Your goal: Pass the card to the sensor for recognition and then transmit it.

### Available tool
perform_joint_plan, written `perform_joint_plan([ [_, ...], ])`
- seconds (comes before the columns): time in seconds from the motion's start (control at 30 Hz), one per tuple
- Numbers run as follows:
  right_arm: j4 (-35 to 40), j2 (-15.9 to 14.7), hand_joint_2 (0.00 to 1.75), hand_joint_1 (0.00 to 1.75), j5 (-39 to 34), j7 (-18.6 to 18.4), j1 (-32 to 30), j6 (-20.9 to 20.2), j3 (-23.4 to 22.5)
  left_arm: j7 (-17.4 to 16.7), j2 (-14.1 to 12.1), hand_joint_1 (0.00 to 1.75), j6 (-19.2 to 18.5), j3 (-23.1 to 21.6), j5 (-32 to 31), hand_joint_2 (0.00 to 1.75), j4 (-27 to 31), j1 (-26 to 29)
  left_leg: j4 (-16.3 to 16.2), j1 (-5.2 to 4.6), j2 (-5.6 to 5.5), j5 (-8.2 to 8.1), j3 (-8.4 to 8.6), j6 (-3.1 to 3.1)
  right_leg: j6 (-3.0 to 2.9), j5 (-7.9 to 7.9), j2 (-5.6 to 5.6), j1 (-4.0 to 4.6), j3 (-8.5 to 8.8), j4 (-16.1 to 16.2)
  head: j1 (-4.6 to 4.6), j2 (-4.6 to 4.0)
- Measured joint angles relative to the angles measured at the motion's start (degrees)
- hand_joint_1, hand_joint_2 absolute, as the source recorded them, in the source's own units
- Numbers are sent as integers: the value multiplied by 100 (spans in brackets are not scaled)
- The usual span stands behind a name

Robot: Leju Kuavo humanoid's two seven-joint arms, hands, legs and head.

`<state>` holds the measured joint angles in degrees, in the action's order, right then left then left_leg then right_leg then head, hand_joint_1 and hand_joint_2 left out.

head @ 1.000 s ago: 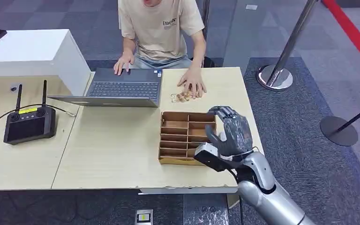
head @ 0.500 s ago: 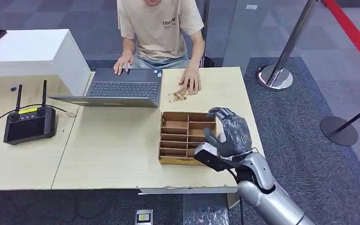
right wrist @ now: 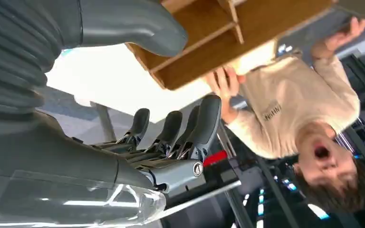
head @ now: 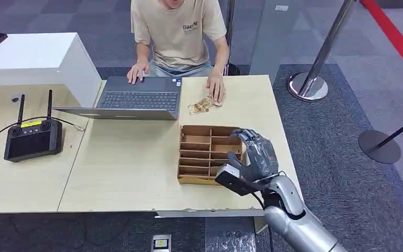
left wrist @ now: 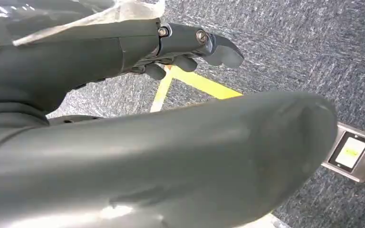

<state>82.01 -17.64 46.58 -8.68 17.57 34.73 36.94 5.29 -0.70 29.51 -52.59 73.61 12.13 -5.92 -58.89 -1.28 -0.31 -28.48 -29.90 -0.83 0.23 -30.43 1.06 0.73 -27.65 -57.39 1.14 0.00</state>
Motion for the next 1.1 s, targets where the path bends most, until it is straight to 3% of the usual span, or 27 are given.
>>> perform_joint_plan([
  [1.1, -918, 218, 175, 87, -157, 114, -1, 83, 184, -35, 0, 0, 50, 0, 2, 0, 0, -5, 0, 0, 0, 0, 0, 0, 0, 0, 0, 0, 0, 0, 0, 0],
])
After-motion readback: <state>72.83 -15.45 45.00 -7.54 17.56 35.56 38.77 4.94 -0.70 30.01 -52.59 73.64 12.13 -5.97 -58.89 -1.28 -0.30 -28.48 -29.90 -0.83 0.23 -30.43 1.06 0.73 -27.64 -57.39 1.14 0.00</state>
